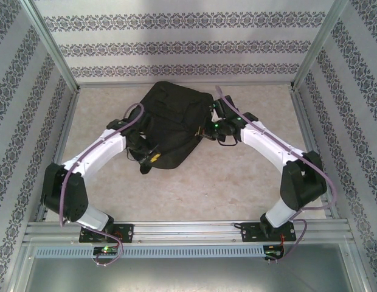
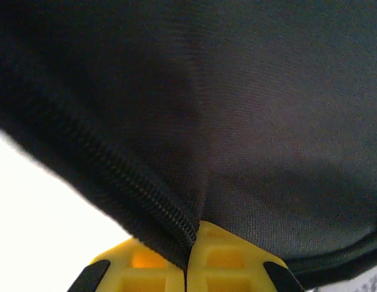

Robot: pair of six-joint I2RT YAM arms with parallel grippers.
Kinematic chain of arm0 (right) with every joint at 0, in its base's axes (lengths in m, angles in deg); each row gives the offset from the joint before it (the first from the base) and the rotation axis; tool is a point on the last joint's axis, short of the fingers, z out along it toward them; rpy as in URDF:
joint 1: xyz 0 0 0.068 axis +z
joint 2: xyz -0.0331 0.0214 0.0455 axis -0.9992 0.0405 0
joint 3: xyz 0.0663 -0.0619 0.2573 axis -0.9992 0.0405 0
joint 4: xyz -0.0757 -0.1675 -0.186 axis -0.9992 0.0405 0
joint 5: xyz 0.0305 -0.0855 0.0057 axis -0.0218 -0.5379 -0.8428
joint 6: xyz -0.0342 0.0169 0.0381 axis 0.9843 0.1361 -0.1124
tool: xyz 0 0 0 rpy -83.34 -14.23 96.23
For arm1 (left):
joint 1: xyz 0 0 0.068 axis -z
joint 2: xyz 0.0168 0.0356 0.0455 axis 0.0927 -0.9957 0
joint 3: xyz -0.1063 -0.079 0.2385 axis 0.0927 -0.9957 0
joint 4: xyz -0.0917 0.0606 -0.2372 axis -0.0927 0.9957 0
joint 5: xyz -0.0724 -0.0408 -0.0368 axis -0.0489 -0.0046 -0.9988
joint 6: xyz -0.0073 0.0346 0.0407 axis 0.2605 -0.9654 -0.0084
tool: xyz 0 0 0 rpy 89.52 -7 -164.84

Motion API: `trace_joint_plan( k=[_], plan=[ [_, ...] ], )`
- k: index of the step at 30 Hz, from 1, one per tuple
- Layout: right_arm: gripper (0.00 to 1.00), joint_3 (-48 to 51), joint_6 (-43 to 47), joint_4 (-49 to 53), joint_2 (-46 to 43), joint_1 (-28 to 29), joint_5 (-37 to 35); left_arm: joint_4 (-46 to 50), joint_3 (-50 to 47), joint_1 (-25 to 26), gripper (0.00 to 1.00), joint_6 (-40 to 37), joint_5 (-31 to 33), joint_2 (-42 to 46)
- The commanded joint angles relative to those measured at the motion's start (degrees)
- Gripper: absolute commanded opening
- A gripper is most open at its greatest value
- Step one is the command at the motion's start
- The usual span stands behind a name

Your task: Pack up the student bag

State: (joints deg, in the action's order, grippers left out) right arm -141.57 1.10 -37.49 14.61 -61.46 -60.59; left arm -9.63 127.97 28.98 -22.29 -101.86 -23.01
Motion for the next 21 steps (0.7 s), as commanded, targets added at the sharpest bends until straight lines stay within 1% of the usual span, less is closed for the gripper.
trace_joint_plan(
  k=[1,3,5,7,9,12,15,16,18,19,21],
  plan=[
    [0.0,3.1,-2.6,-0.5,-5.8,-3.2,-7.8,-3.0,4.9,5.9,0.11,-6.8,-3.7,-3.8],
    [0.0,5.2,-3.0,0.1,-8.1,-4.2,-10.9,-2.8,7.9,9.0,0.14,-9.2,-5.9,-7.1],
    [0.0,7.5,-3.3,-0.1,-10.2,-5.3,-12.1,-0.8,11.5,11.6,0.16,-11.6,-6.5,-10.4],
    [0.0,9.1,-3.6,-0.1,-11.3,-6.2,-12.0,0.3,14.2,13.2,0.19,-13.0,-6.9,-12.7],
    [0.0,10.1,-3.6,0.7,-12.5,-6.7,-12.6,-0.5,15.3,14.2,0.2,-13.6,-9.1,-14.4],
    [0.0,12.4,-3.6,0.9,-14.7,-7.6,-14.2,1.1,19.1,15.8,0.28,-15.7,-11.6,-17.2],
    [0.01,13.5,-3.4,1.1,-15.7,-9.4,-13.4,1.6,22.0,17.4,0.36,-17.4,-14.5,-19.6],
    [0.16,13.3,-3.0,1.7,-15.7,-10.0,-13.1,2.1,22.9,17.7,0.36,-17.8,-14.8,-20.5],
    [0.34,12.1,-2.0,4.2,-15.9,-10.2,-14.1,1.8,23.5,18.2,0.37,-17.9,-15.9,-21.8],
    [0.41,11.2,-1.4,5.8,-16.3,-10.2,-15.3,1.3,23.6,18.4,0.37,-17.8,-16.6,-22.3],
    [0.48,9.9,-0.2,9.1,-17.7,-9.7,-18.4,-0.2,23.9,18.7,0.37,-17.7,-18.8,-23.6]
  ],
)
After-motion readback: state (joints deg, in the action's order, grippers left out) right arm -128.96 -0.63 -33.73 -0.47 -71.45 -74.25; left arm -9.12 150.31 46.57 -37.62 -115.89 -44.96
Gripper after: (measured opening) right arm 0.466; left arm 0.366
